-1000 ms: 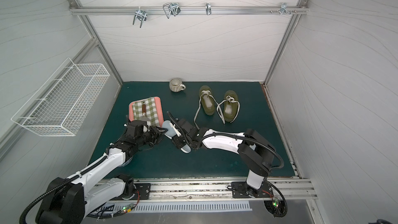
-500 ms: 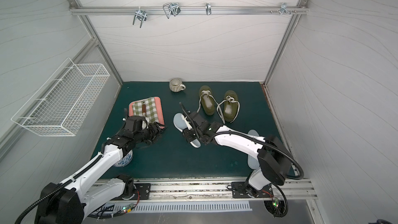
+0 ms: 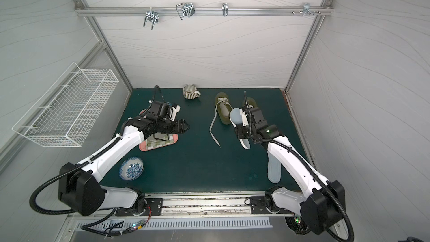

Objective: Insert the insole into the shoe
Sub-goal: Pick up the insole from the center of the board, then move the shoe to the center of the board.

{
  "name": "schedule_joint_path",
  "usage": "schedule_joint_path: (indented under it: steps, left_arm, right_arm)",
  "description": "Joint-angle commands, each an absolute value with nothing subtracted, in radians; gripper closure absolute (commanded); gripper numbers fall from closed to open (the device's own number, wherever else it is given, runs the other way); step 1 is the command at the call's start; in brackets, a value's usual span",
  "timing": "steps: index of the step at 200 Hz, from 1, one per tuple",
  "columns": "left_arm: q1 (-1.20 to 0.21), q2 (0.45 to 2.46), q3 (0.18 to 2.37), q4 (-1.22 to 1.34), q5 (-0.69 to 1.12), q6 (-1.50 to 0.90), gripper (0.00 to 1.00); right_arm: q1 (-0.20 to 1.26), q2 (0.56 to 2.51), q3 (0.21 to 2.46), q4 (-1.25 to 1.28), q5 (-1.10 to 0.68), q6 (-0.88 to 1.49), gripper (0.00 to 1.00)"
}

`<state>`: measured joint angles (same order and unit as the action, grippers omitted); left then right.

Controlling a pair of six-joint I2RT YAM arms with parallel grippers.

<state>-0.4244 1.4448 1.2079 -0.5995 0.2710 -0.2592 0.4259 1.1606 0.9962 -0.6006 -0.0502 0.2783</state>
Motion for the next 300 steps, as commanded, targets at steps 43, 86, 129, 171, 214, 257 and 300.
schedule_joint_path:
  steps: [43, 86, 129, 171, 214, 257, 300]
  left_arm:
    - [-0.506, 1.999, 1.795, -0.737, 0.103, -0.148, 0.33]
    - [-0.533, 2.24, 2.086, -0.651, 0.095, -0.276, 0.33]
    - [-0.538, 2.402, 2.275, -0.574, 0.153, -0.365, 0.34]
    - [-0.537, 2.547, 2.439, -0.594, 0.12, -0.413, 0.42]
    - [-0.538, 2.62, 2.481, -0.499, 0.134, -0.481, 0.48]
    - [-0.537, 2.63, 2.493, -0.508, 0.093, -0.5, 0.76]
    - [-0.537, 2.518, 2.341, -0.484, 0.035, -0.508, 1.0]
  right_arm:
    - [0.269, 1.152, 1.02, -0.685, -0.201, 0.22, 0.59]
    - [0.207, 1.159, 1.015, -0.69, -0.263, 0.221, 0.59]
    - [0.186, 1.168, 1.018, -0.692, -0.296, 0.216, 0.59]
    - [0.173, 1.17, 1.022, -0.692, -0.33, 0.22, 0.59]
    - [0.162, 1.175, 1.024, -0.703, -0.347, 0.21, 0.59]
    - [0.137, 1.173, 1.042, -0.722, -0.356, 0.195, 0.6]
    - [0.138, 1.175, 1.03, -0.709, -0.363, 0.201, 0.62]
